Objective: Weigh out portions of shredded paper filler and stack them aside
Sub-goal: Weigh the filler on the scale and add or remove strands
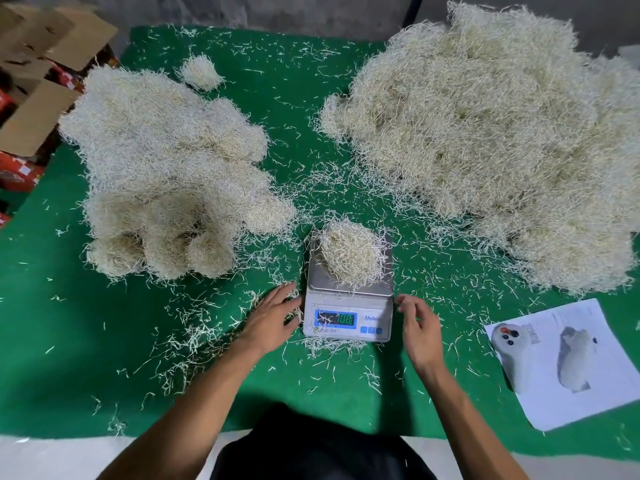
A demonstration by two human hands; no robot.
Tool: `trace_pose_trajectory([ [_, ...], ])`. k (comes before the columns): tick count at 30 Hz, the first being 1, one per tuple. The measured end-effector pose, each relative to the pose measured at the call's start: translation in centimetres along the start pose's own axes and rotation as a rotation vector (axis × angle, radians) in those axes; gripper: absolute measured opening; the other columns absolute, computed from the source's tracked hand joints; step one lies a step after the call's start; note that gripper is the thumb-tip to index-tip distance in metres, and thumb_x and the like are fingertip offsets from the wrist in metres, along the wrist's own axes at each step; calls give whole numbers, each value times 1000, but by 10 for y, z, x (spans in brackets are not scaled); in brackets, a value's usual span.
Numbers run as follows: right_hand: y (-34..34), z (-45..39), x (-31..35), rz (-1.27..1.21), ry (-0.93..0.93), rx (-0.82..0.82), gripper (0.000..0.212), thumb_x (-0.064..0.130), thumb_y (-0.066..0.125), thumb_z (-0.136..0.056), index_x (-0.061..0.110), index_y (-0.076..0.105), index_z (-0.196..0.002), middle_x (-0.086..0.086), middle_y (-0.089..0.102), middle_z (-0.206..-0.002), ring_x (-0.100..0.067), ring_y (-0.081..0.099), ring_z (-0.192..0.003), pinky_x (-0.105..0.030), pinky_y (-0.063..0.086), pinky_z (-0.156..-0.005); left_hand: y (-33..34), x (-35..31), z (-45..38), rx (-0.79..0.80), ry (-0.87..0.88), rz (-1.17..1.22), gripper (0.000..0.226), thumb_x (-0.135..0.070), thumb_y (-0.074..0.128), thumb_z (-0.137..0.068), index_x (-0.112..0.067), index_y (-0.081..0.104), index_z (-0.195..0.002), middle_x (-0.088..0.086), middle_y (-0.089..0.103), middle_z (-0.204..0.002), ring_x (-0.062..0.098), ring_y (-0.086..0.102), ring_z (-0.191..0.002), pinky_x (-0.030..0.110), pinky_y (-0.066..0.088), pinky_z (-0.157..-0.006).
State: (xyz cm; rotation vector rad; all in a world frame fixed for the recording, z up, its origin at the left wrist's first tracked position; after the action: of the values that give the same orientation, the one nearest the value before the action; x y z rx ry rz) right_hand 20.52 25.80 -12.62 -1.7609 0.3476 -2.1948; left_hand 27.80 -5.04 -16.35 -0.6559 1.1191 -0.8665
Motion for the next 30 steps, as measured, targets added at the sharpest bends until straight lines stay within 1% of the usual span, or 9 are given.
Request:
trace_pose_trajectory([
  [4, -3, 1, -5, -65, 66, -54, 27, 26, 48, -110, 21, 73, -100, 9, 74, -96, 1, 66, -89, -5, 45, -74, 9, -8, 23, -172, 27, 49, 42, -22, 64, -97, -24, 59, -138, -6, 38, -156, 13, 32, -144, 43, 27, -124],
  [9, -3, -3, 6, -77, 50, -39, 28, 28, 48, -110, 20, 73, -101, 17, 72, -90, 5, 65, -85, -6, 46, -73, -1, -9, 17, -184, -112, 236, 25, -8, 63, -96, -18, 70, -118, -3, 61, -120, 8, 59, -98, 24, 53, -98],
  [13, -6, -10, 15, -109, 26, -54, 29, 24, 48, -110, 16, 73, -98, 11, 72, -88, -6, 64, -84, -14, 48, -76, -40, -2, 3, -313, -231, 479, 25, -6, 62, -96, -24, 69, -113, -7, 63, -125, -3, 60, -97, 0, 45, -77],
  [19, -5, -12, 17, -120, 11, -32, 28, 26, 48, -110, 16, 72, -101, 2, 73, -97, -12, 66, -93, -34, 53, -90, -87, -9, -15, -426, -227, 391, 29, 5, 61, -93, -16, 70, -111, 5, 68, -126, 8, 62, -104, 6, 46, -77],
  [21, -3, -11, 17, -107, 16, -31, 26, 27, 48, -109, 17, 71, -104, 2, 73, -102, -13, 67, -100, -36, 54, -96, -83, -6, -14, -332, -251, 168, 35, 5, 64, -90, -12, 69, -119, 13, 64, -132, 19, 65, -109, 25, 57, -85],
  [23, -2, -12, 17, -147, 50, -42, 23, 27, 50, -109, 15, 70, -107, -1, 72, -105, -19, 67, -106, -40, 53, -101, -69, -3, -11, -154, -298, -153, 45, -9, 68, -91, -16, 61, -135, 10, 53, -146, 26, 51, -131, 42, 48, -106],
  [25, 0, -13, 19, -216, 99, -64, 23, 29, 51, -108, 16, 69, -107, -4, 72, -103, -26, 67, -104, -44, 54, -100, -60, -7, -7, -69, -314, -276, 53, -25, 65, -94, -18, 50, -145, 5, 46, -151, 27, 39, -140, 47, 40, -113],
  [28, -2, -16, 27, -268, 108, -109, 24, 34, 51, -108, 18, 68, -110, -4, 70, -101, -19, 64, -95, -47, 53, -99, -66, -25, -9, -129, -249, -413, 42, -35, 51, -100, -16, 53, -137, 3, 56, -134, 24, 51, -125, 46, 46, -104],
  [30, -5, -21, 36, -283, 82, -148, 33, 39, 47, -109, 12, 65, -115, -5, 67, -105, -19, 60, -98, -44, 51, -101, -85, -36, -13, -298, -231, -284, 45, -43, 33, -104, -11, 63, -111, 8, 66, -103, 27, 63, -98, 43, 53, -86],
])
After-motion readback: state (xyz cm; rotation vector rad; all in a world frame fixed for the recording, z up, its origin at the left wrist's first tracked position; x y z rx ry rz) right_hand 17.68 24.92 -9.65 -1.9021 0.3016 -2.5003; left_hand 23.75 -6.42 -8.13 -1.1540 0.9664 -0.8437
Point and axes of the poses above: each hand's wrist, its own z-axis away from the middle knuckle, its own y-axis out of the palm, x = y × z, the point moved 7 cm from there along -z, towards the middle knuckle
